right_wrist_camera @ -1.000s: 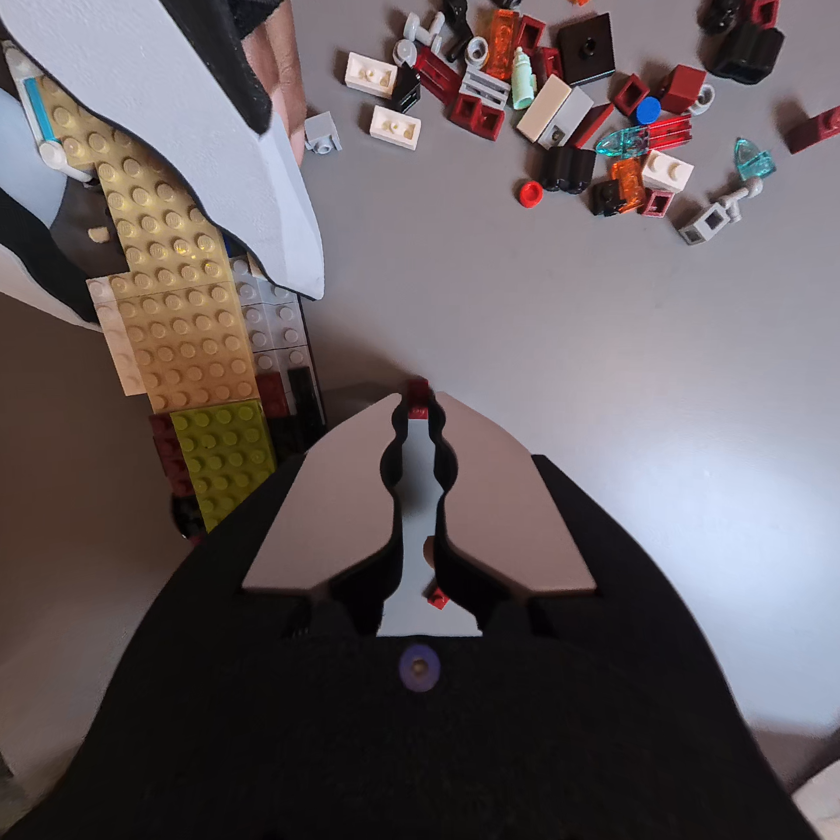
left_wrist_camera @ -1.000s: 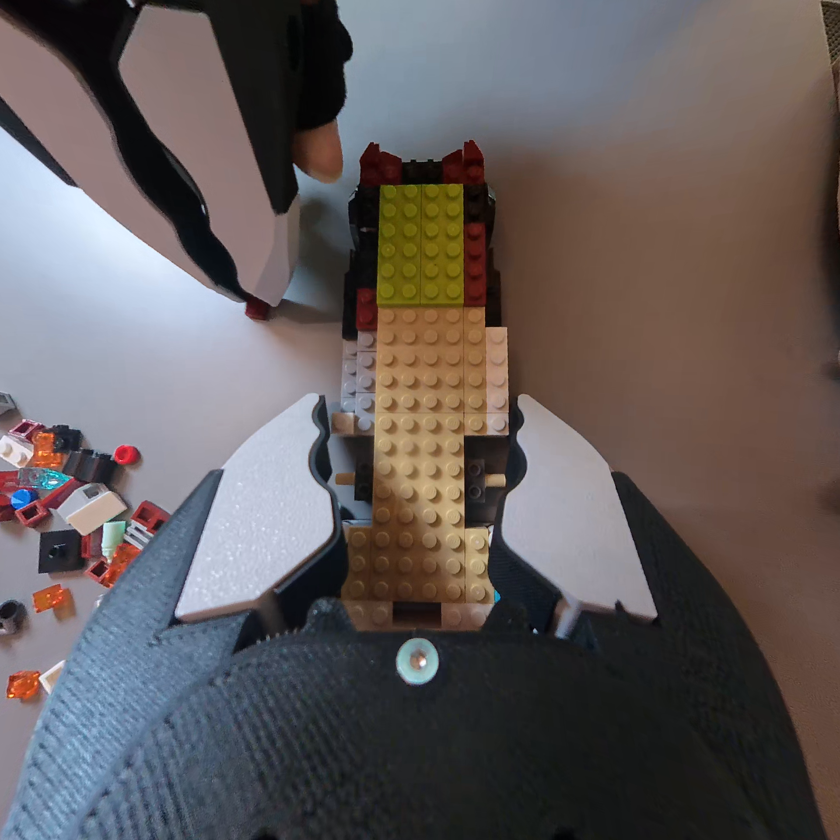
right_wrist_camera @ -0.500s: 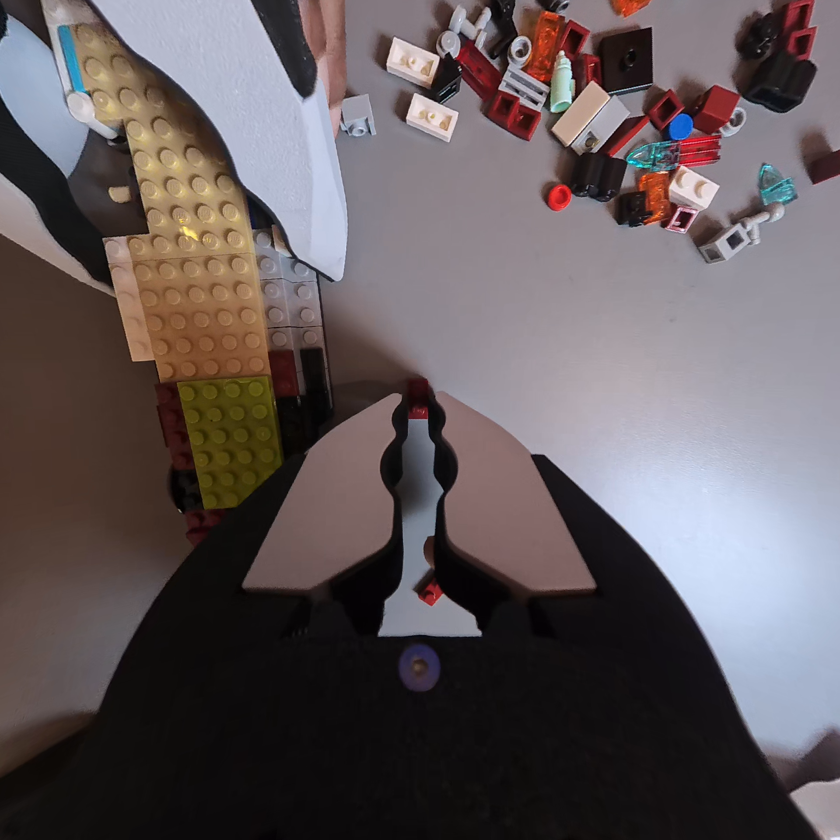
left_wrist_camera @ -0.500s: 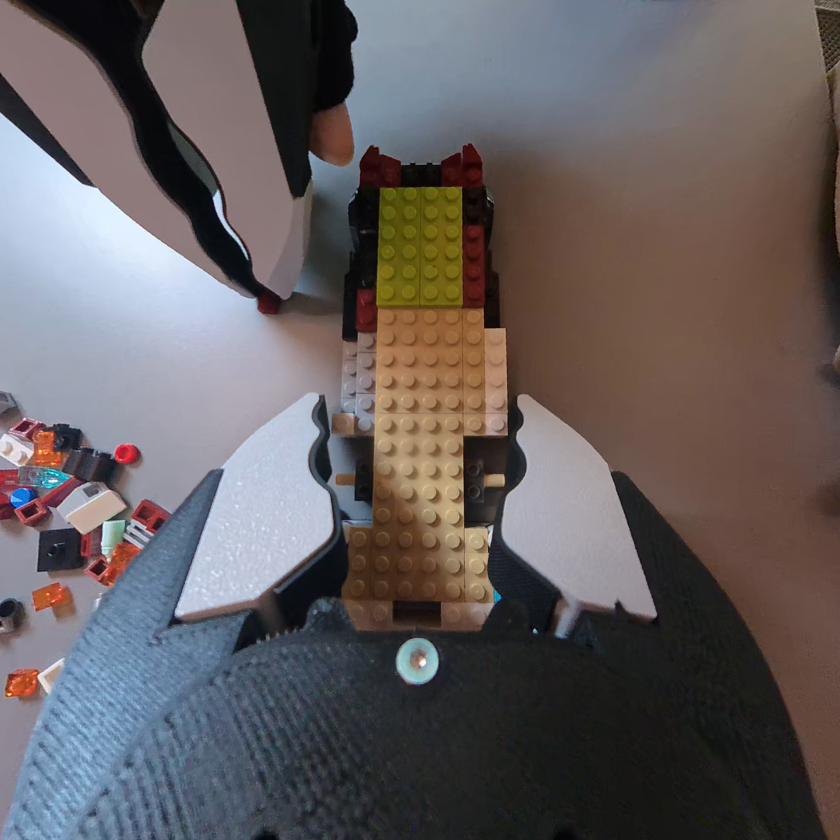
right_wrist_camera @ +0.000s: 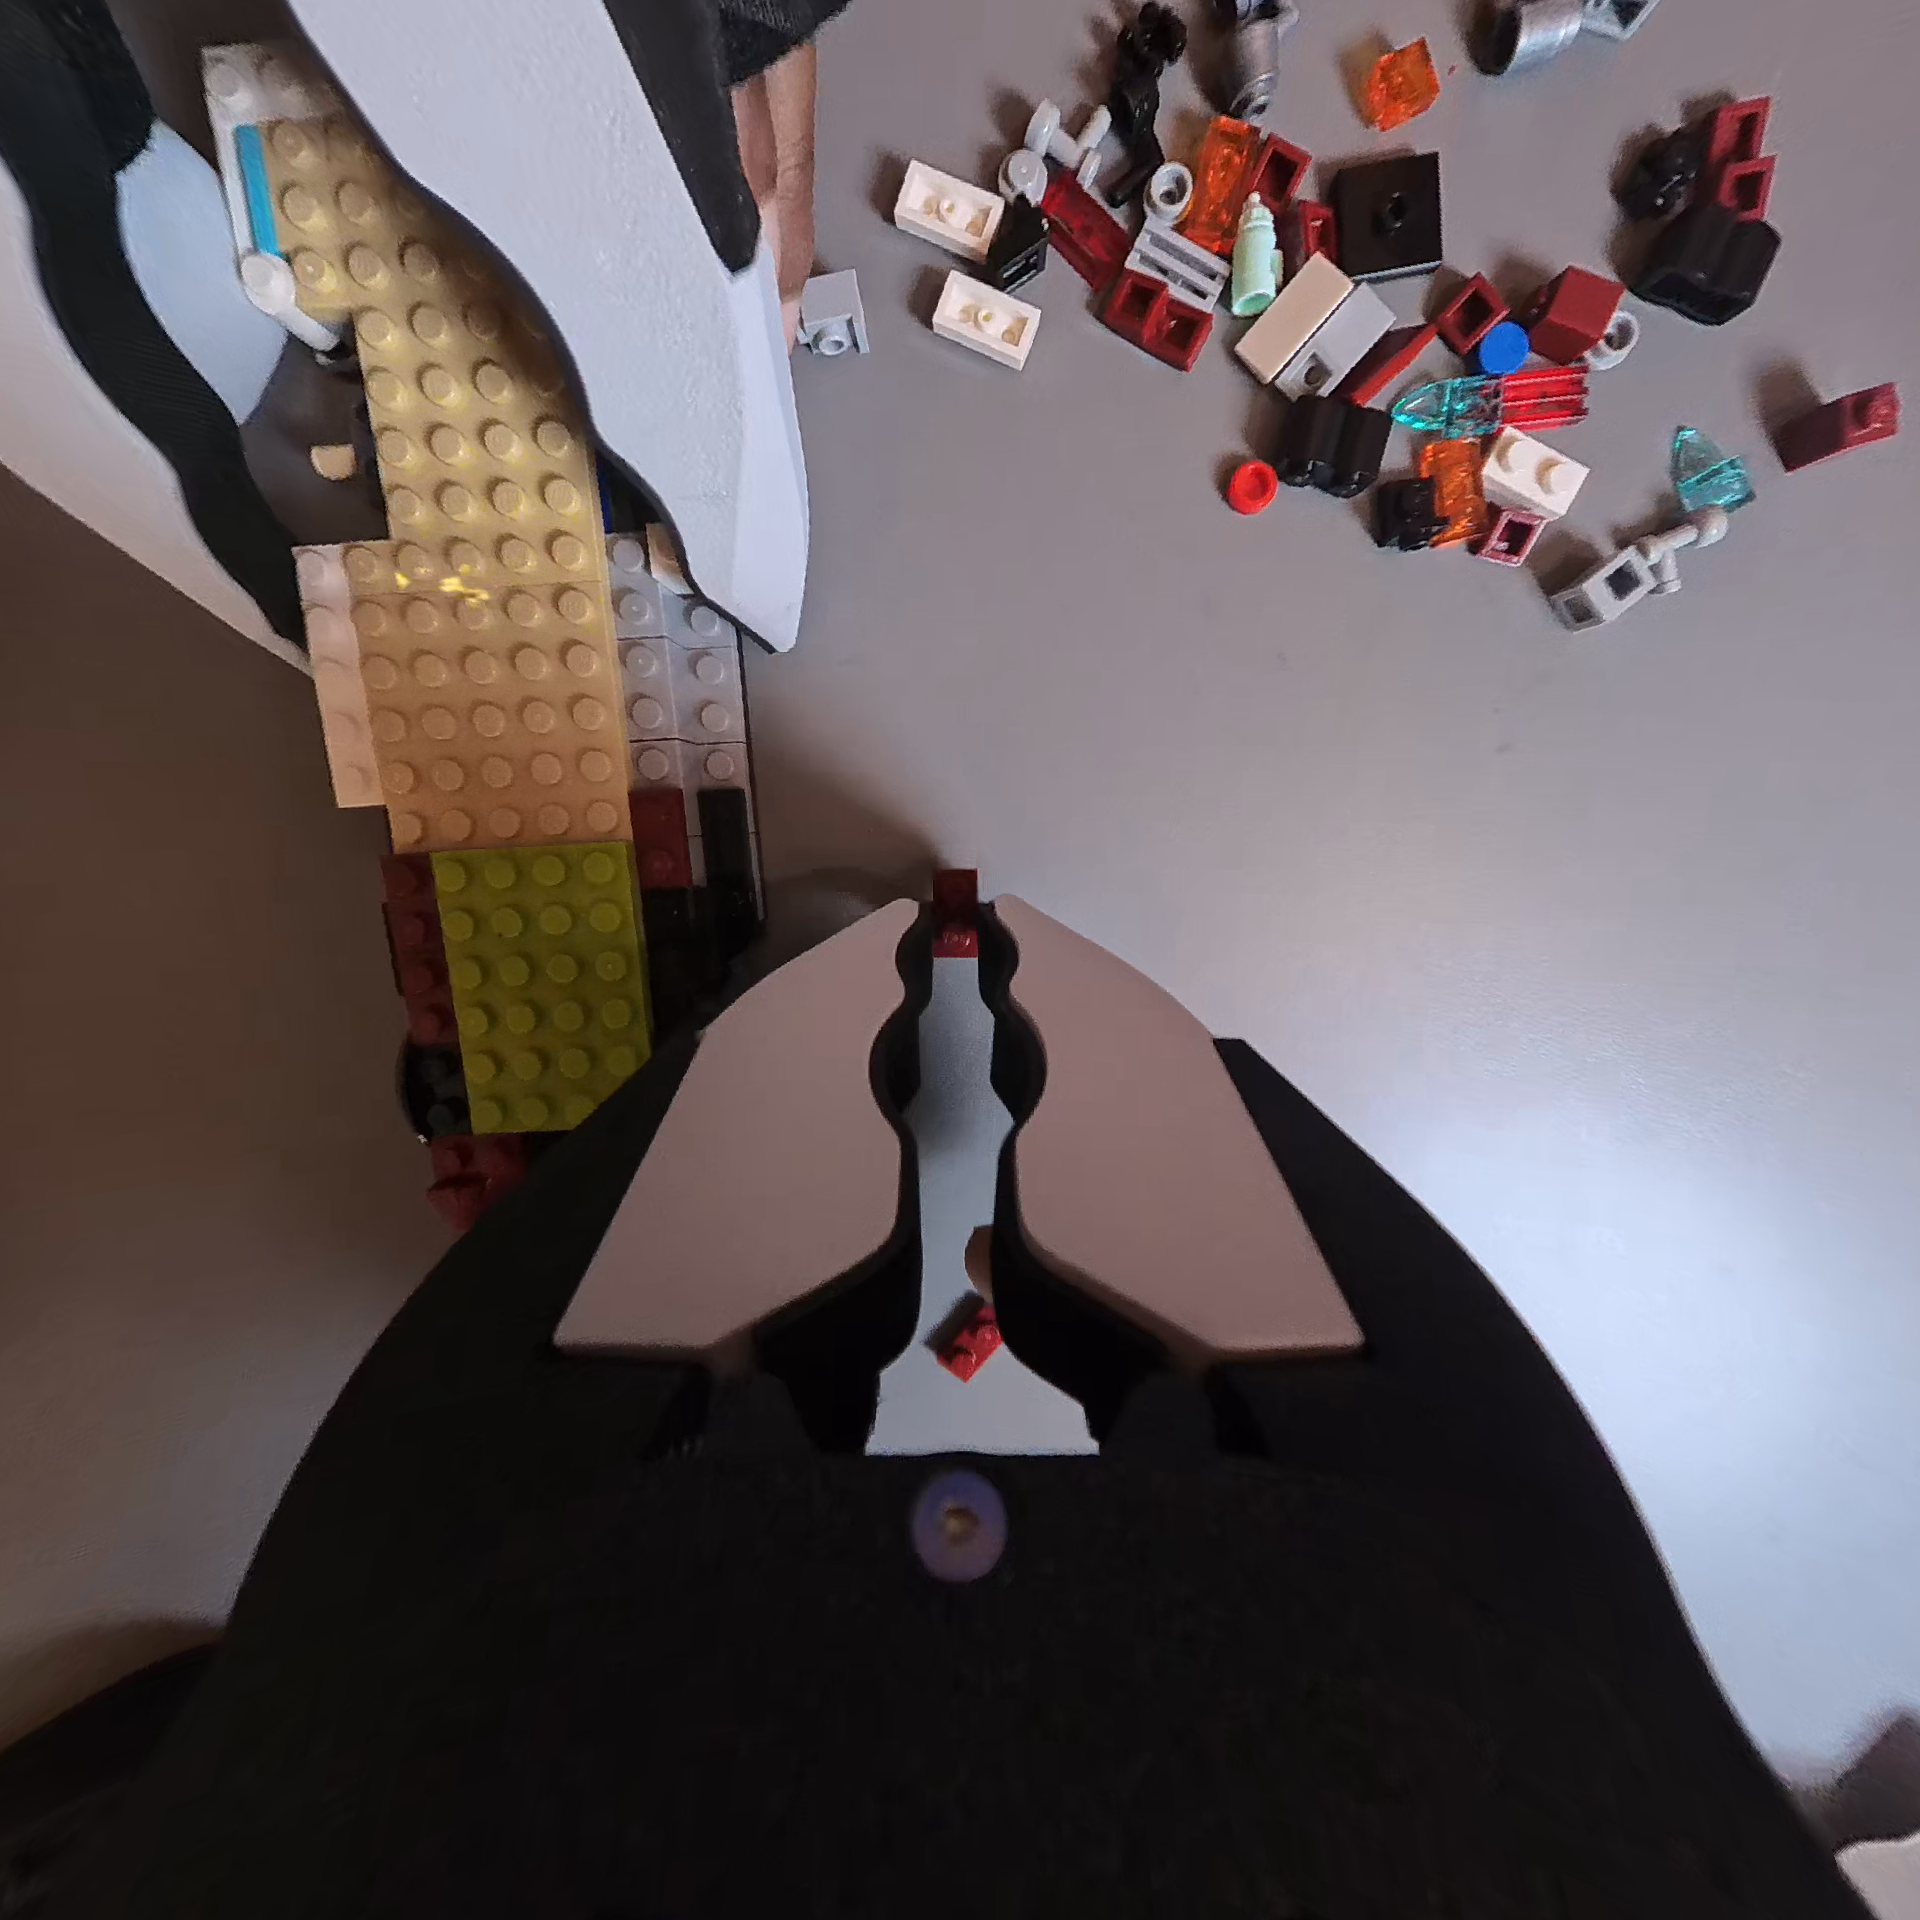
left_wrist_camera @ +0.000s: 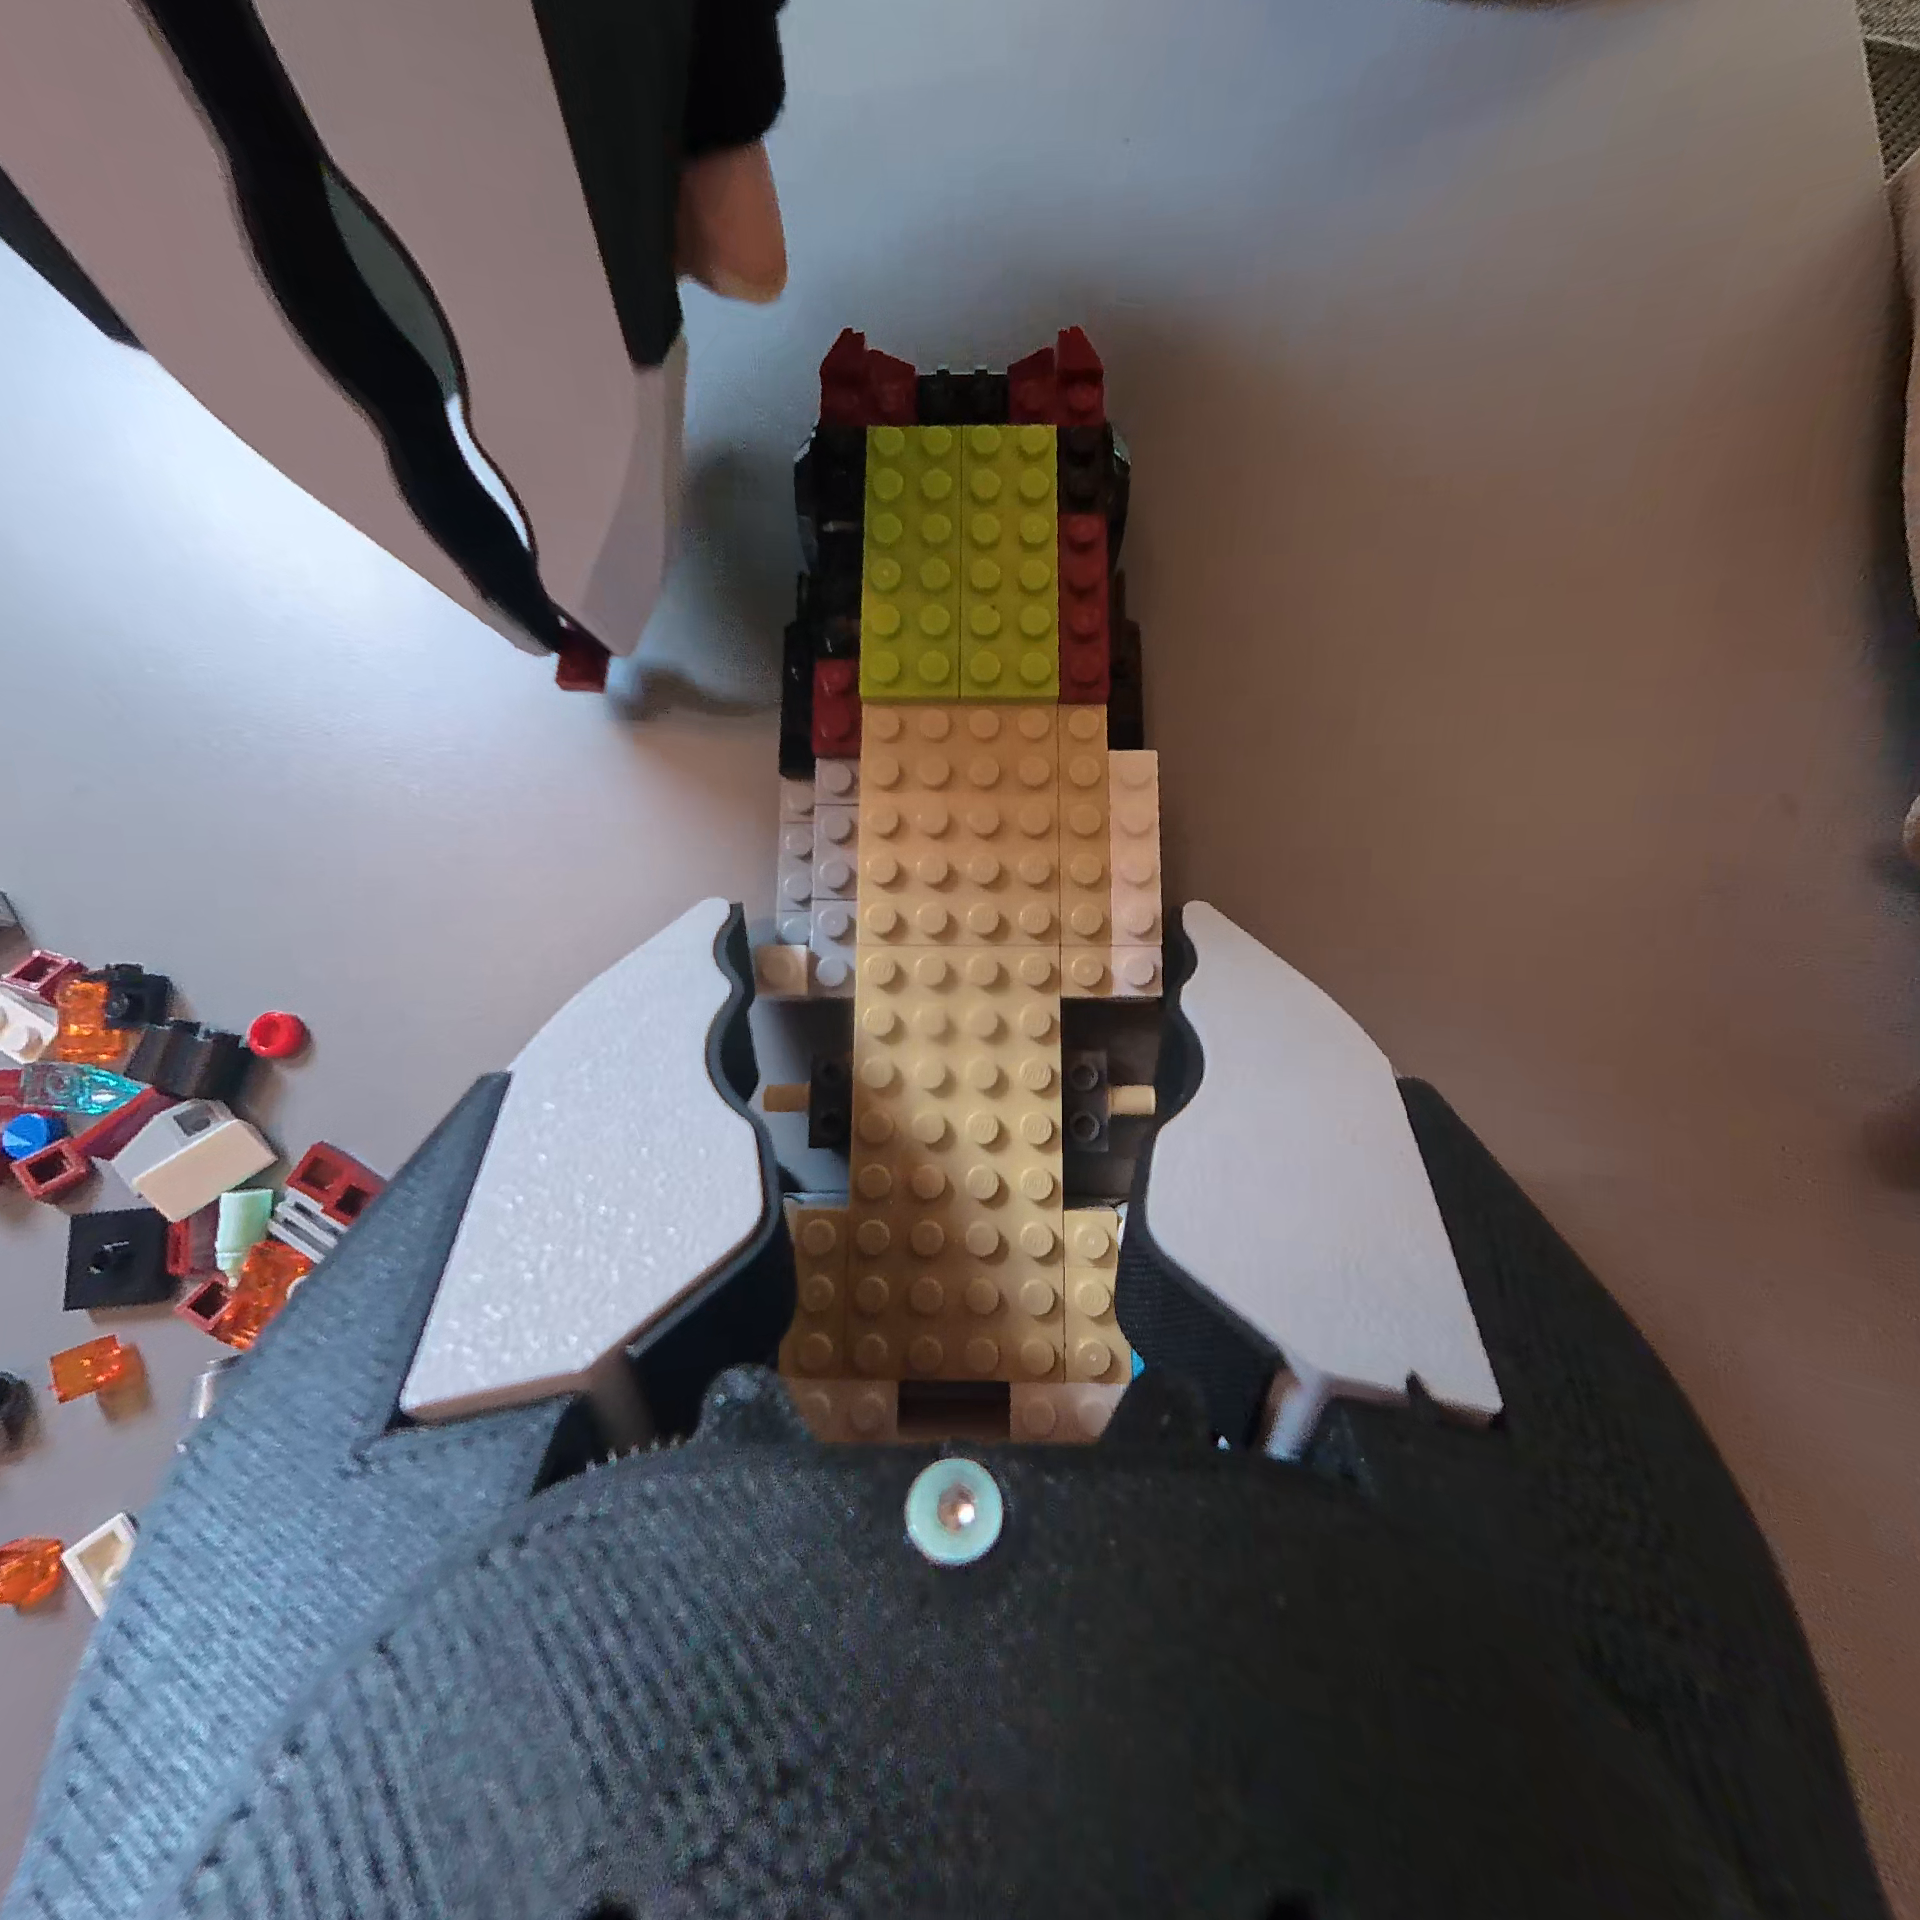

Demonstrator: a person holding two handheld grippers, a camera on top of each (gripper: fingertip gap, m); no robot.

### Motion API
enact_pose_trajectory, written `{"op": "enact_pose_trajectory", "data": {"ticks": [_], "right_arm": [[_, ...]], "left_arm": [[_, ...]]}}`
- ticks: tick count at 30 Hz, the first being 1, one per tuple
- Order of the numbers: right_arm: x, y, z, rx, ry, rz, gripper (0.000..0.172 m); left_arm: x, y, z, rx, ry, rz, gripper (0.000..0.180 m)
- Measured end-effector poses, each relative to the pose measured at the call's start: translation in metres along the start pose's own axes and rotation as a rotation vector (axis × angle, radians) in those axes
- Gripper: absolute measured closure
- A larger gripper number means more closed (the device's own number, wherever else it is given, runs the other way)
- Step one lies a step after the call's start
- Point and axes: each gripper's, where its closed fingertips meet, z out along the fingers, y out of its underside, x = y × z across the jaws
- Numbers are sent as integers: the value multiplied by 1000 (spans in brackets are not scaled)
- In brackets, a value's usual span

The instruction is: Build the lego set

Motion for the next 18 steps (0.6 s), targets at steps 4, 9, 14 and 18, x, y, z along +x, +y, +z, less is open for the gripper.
{"op": "enact_pose_trajectory", "data": {"ticks": [4, 9, 14, 18], "right_arm": [[-4, -11, -25, 60, -16, -41, 164], [-34, -17, -35, 98, -121, -74, 164], [-44, -9, -26, 48, -127, -91, 164], [-41, -4, -25, 25, -126, -76, 164]], "left_arm": [[-1, 0, 0, 3, -1, -6, 104], [-1, 0, 0, 4, -4, -3, 104], [0, 0, -3, 12, -1, -1, 105], [0, 0, -4, 15, -2, 1, 105]]}}
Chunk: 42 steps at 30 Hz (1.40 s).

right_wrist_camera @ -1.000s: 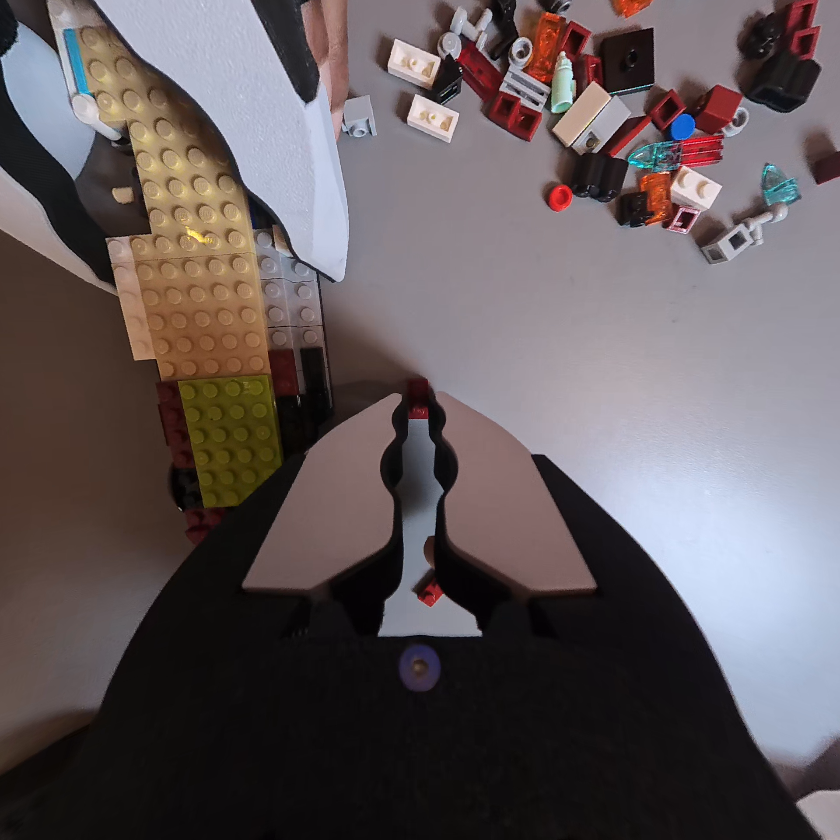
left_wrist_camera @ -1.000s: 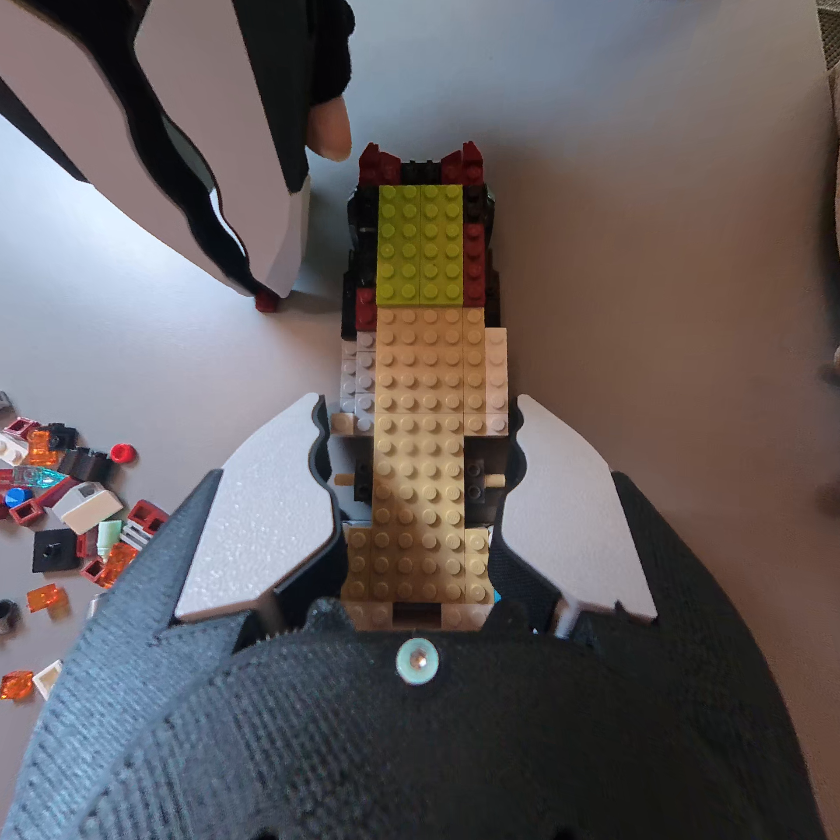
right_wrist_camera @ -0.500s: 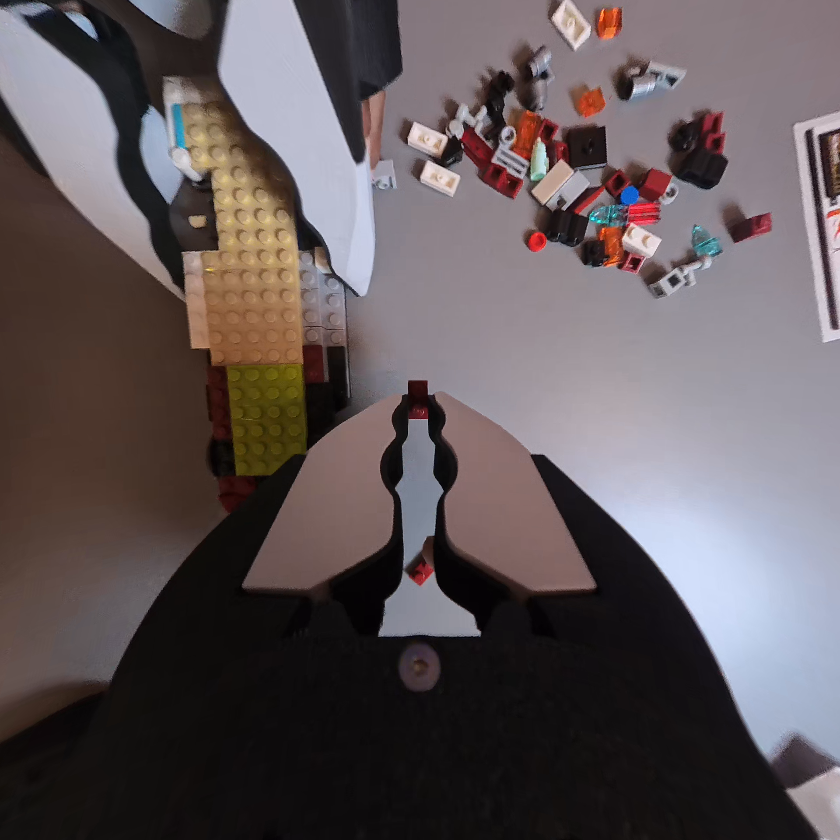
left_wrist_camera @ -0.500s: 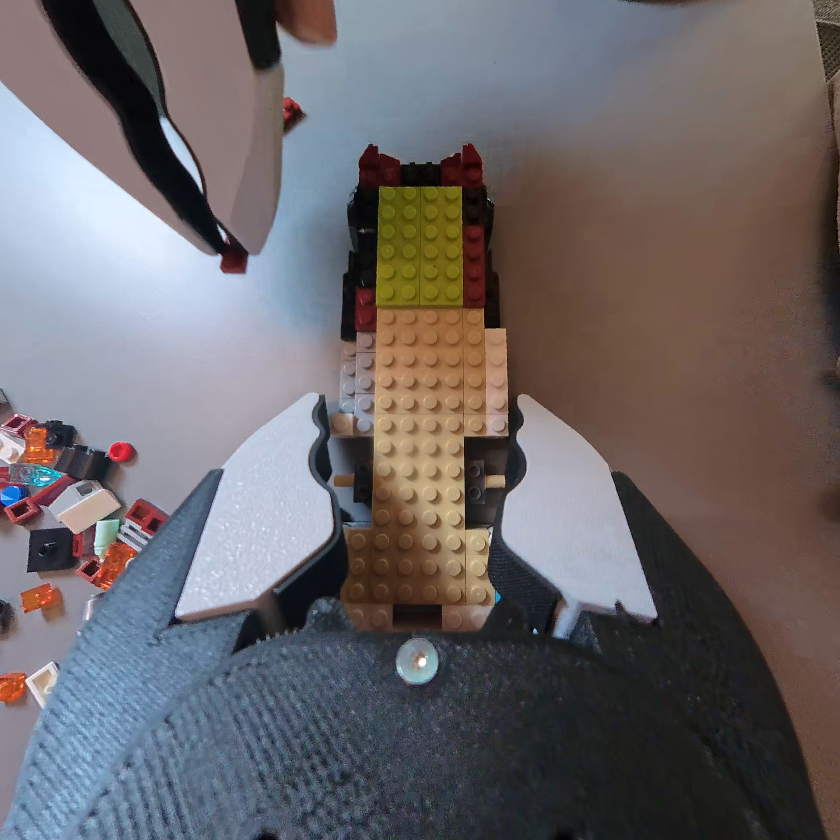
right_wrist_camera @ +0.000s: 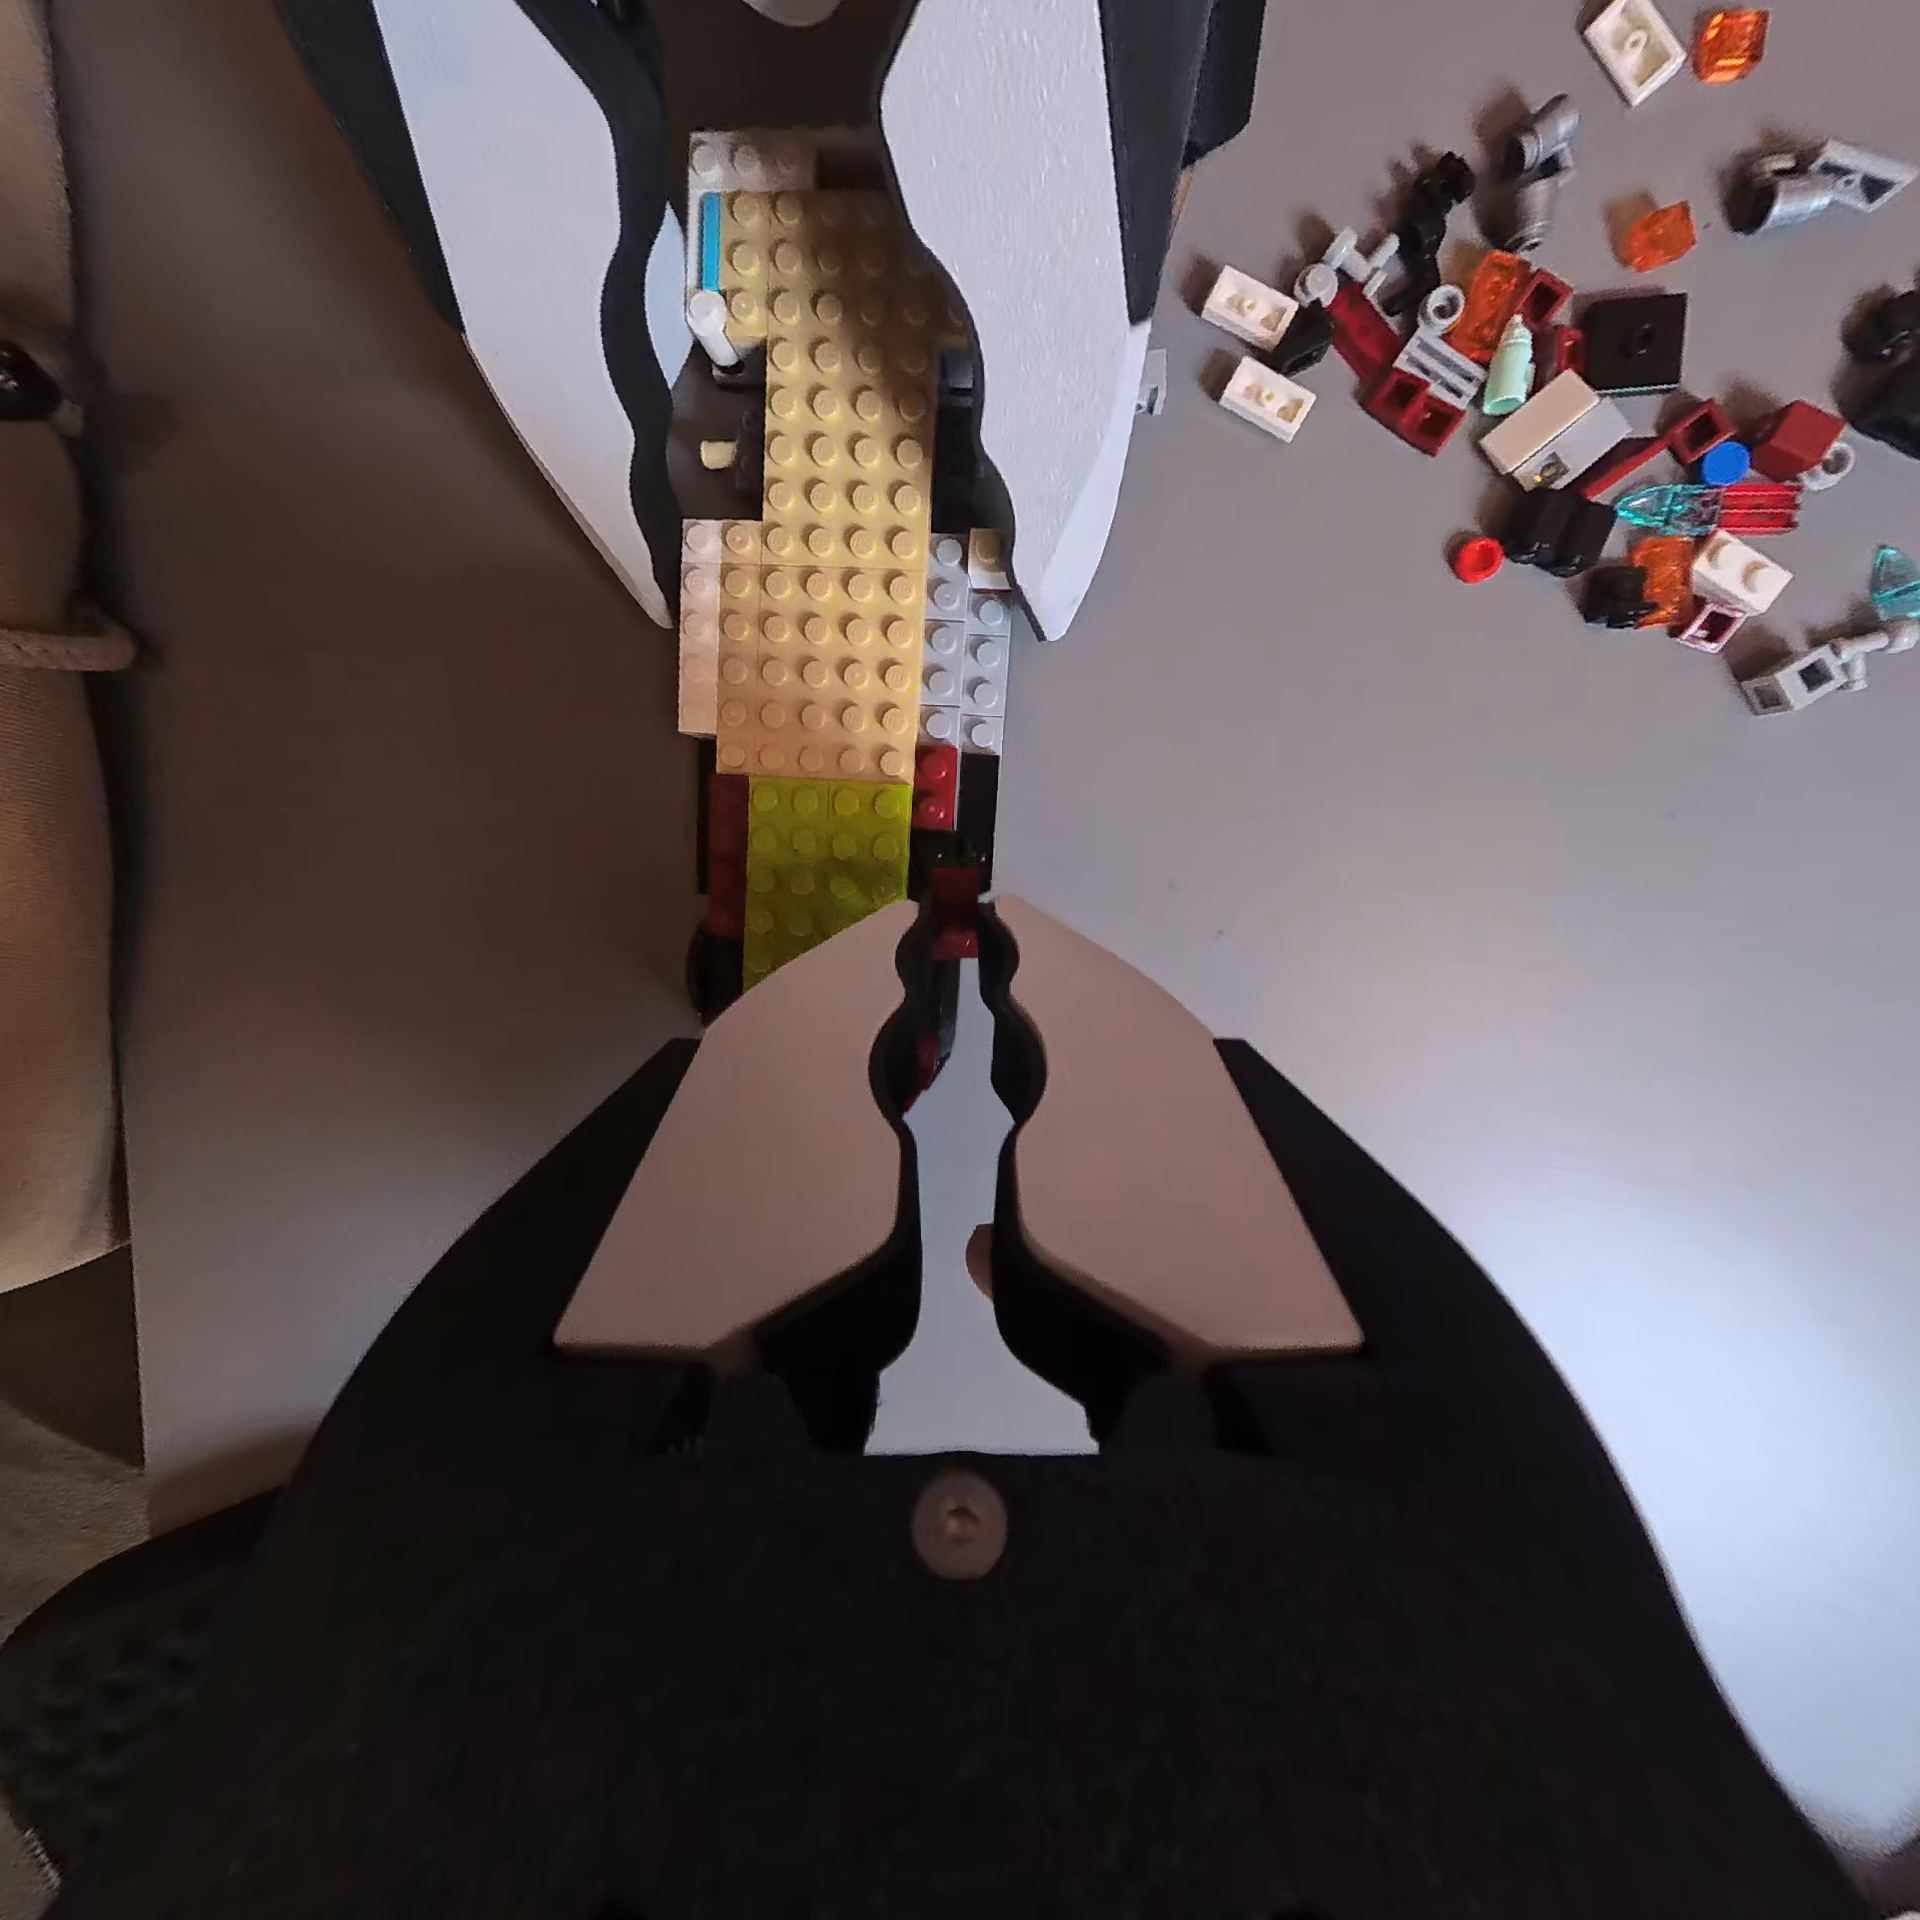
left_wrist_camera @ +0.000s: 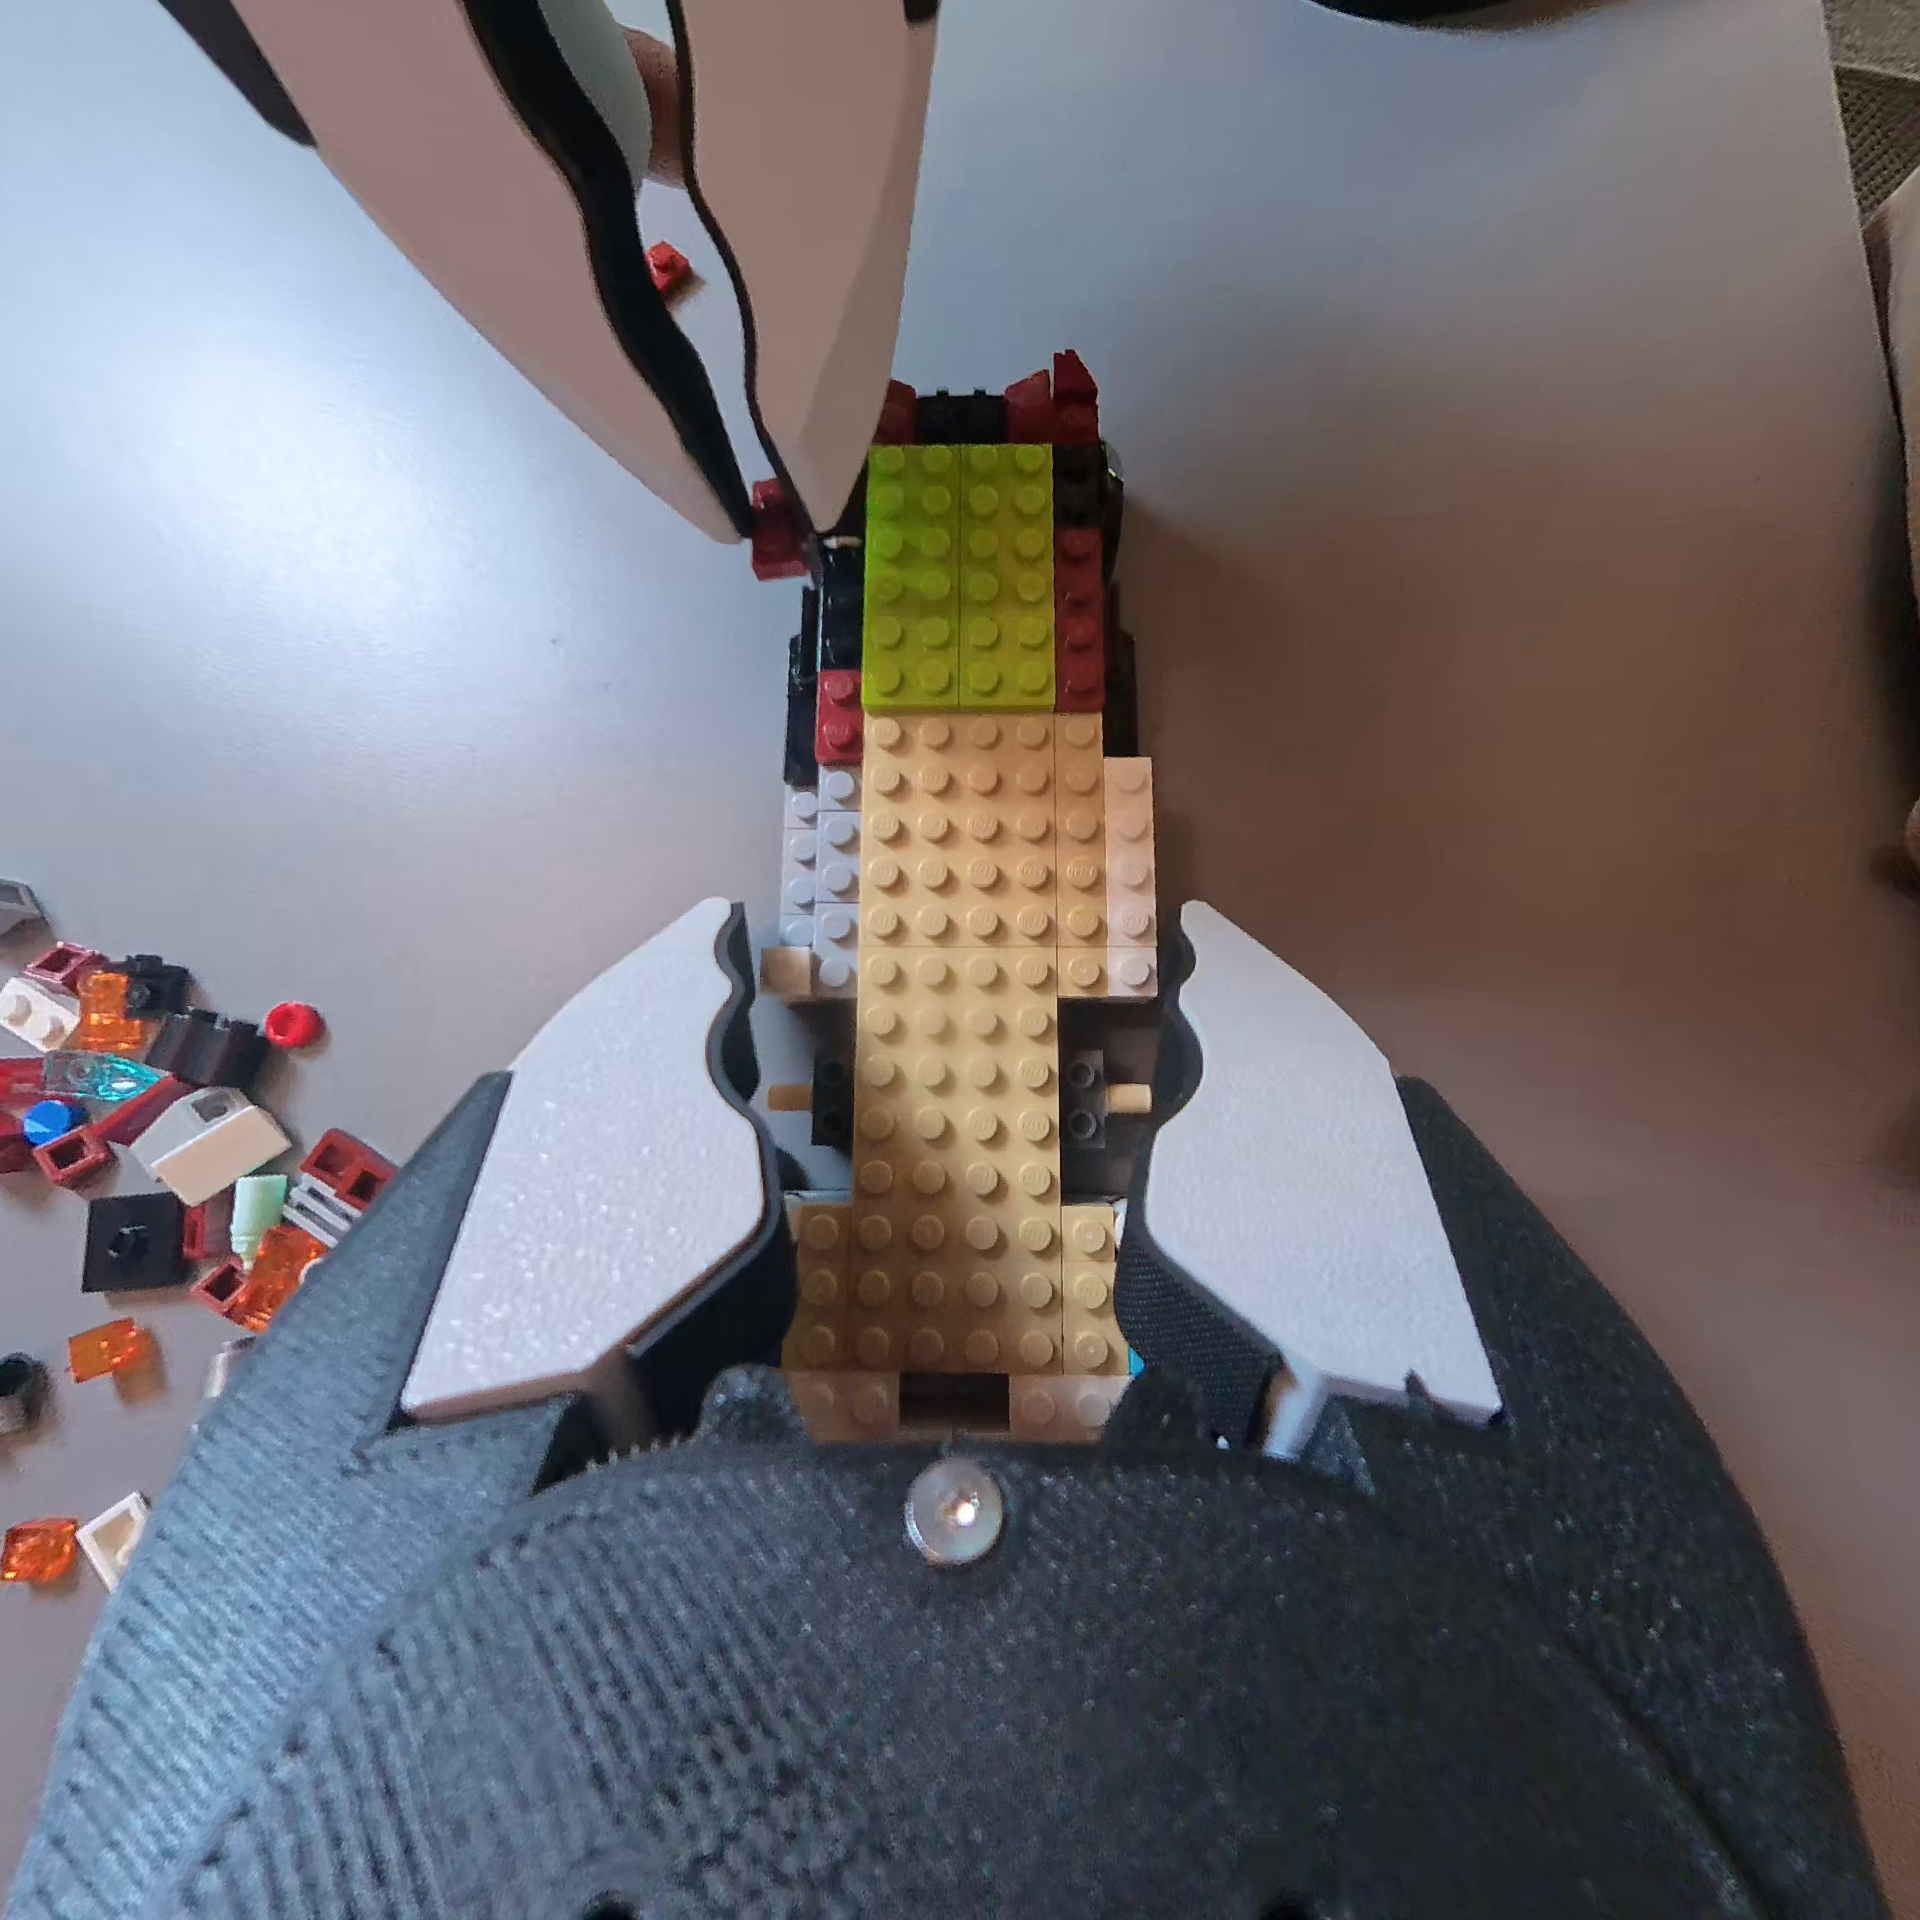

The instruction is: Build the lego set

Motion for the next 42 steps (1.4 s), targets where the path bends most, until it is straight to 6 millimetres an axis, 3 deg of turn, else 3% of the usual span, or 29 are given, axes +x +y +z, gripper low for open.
{"op": "enact_pose_trajectory", "data": {"ticks": [31, 42], "right_arm": [[-3, 3, 1, 15, 8, 7, 164], [1, 21, -9, -22, 31, 48, 164]], "left_arm": [[0, -1, 1, 6, 0, 1, 105], [1, -1, 1, 4, 0, 0, 105]]}}
